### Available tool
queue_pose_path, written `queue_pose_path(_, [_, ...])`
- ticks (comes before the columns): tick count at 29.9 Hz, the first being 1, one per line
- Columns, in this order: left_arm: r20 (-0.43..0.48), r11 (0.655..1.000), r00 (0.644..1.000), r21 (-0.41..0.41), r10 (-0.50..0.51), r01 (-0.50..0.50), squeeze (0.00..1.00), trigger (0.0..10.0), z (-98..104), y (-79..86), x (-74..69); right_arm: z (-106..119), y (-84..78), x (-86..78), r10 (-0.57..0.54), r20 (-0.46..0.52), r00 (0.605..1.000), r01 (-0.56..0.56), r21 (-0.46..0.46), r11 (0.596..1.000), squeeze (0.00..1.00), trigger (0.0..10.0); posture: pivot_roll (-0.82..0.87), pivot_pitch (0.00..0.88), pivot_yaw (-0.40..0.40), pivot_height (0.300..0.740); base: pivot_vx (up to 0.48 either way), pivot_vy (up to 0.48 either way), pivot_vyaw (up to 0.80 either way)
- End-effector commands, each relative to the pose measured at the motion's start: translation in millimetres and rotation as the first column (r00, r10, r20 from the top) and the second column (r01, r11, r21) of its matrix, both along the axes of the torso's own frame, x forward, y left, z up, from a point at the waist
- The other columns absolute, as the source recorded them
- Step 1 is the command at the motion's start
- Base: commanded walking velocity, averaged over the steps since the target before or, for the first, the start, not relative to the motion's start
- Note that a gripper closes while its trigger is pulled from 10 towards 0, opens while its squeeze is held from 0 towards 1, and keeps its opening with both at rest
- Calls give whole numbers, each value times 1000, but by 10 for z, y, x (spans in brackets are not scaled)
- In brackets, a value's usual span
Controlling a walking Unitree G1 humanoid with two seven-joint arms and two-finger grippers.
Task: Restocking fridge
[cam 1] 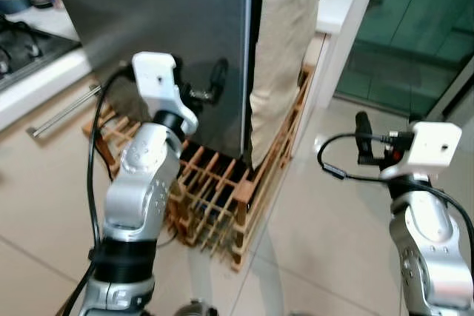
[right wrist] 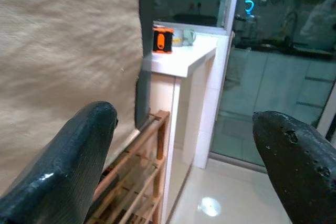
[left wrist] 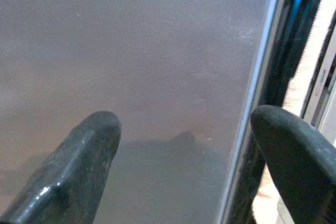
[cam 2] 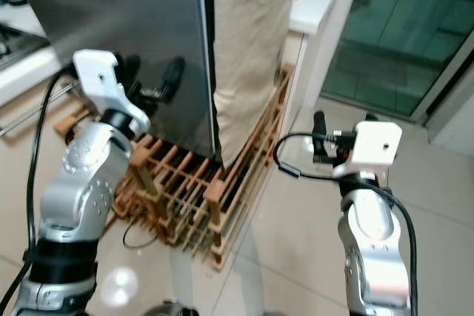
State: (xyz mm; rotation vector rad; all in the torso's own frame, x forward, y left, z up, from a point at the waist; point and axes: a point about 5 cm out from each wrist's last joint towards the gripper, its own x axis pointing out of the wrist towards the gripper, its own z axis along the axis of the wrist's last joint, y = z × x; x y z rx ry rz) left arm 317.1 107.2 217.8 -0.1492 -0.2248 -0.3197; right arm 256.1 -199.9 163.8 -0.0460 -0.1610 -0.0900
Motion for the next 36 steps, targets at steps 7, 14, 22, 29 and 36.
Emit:
queue_pose_path(7, [-27, 996, 995, 8, -92, 92, 0, 10000, 2, -266, 60, -21, -65, 3, -29, -6, 1000, 29, 9, 1000, 0, 10000, -165, 2, 10, 728, 0, 0, 0])
queue_pose_path(14, [-55, 993, 992, 22, -111, 112, 0, 10000, -24, -455, 193, -33, -101, 15, -47, -14, 999, 47, 6, 999, 0, 10000, -174, 5, 12, 728, 0, 0, 0])
queue_pose_path(22, [-63, 994, 992, -21, -108, 106, 0, 10000, 34, -513, 309, -48, -117, -6, -56, -20, 998, 56, 3, 998, 0, 10000, -195, 14, 14, 728, 0, 0, 0])
queue_pose_path(29, [-70, 996, 994, -27, -83, 82, 0, 10000, 33, -521, 375, -58, -122, -9, -59, -23, 998, 59, 1, 998, 0, 10000, -196, 17, 16, 728, 0, 0, 0])
queue_pose_path(36, [-90, 992, 988, -43, -123, 120, 0, 10000, 0, -612, 384, -69, -113, -15, -58, -29, 998, 58, 2, 998, 0, 10000, -196, 26, 16, 728, 0, 0, 0])
